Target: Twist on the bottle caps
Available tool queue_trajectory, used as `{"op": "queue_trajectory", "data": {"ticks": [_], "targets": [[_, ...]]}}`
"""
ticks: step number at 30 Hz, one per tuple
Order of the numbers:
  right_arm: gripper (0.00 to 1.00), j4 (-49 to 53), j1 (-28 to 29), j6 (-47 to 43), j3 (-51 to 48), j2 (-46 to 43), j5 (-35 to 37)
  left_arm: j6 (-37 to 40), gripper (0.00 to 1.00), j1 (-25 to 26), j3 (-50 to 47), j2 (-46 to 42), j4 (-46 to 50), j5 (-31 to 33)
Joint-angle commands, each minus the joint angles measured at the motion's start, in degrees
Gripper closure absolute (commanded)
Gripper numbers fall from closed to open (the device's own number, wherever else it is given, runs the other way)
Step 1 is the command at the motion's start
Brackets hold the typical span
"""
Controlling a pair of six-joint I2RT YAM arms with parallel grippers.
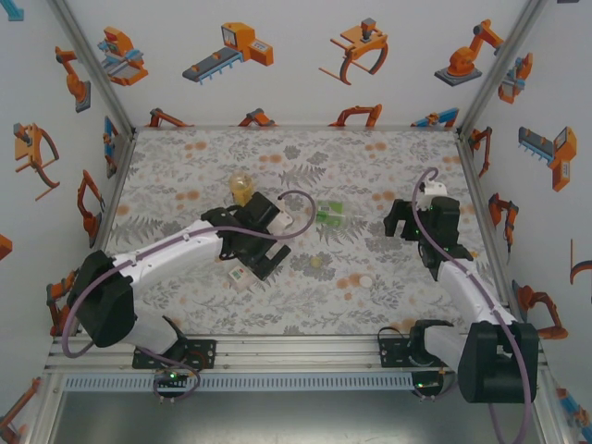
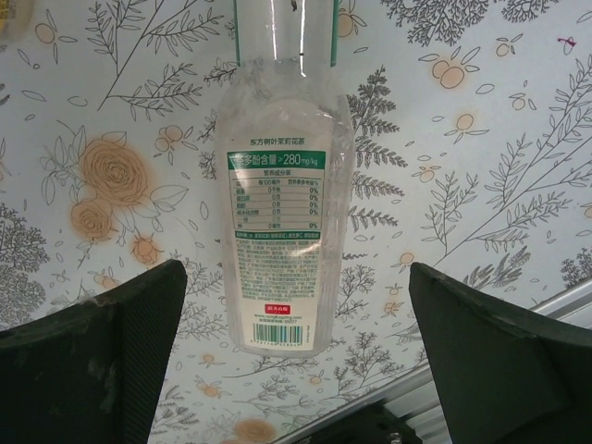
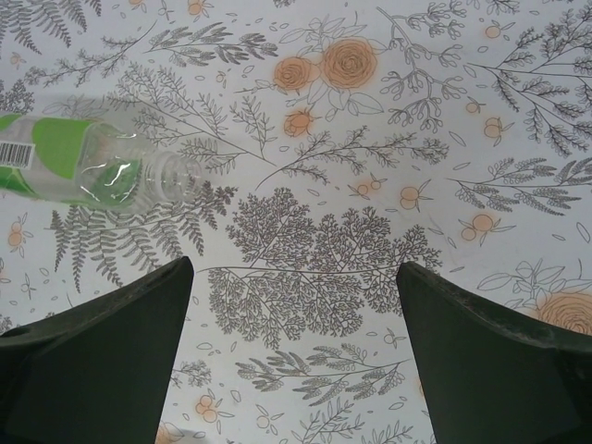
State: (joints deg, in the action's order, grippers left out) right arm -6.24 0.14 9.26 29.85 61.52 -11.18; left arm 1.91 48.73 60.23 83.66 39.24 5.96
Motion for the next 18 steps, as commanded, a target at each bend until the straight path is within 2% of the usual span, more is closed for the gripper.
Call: {"op": "queue_trajectory", "data": {"ticks": [1,15,18], "targets": [[0.19,-0.02,0.74,0.78,-0.29,0.84,-1.01,0.25,0.01,0.05,-2.21,-0.04,-2.68,-0.94],[0.21,0.61,1.26,0.68,0.22,1.24,0.19,3.43,0.0,-3.22,-10.45,3.32,-14.82,-4.89],[0.21,0.62,1.35,0.7,0.15,1.14,0.28,4.22,0.01,-3.37,-10.41,3.5,-14.48,-4.8]]}}
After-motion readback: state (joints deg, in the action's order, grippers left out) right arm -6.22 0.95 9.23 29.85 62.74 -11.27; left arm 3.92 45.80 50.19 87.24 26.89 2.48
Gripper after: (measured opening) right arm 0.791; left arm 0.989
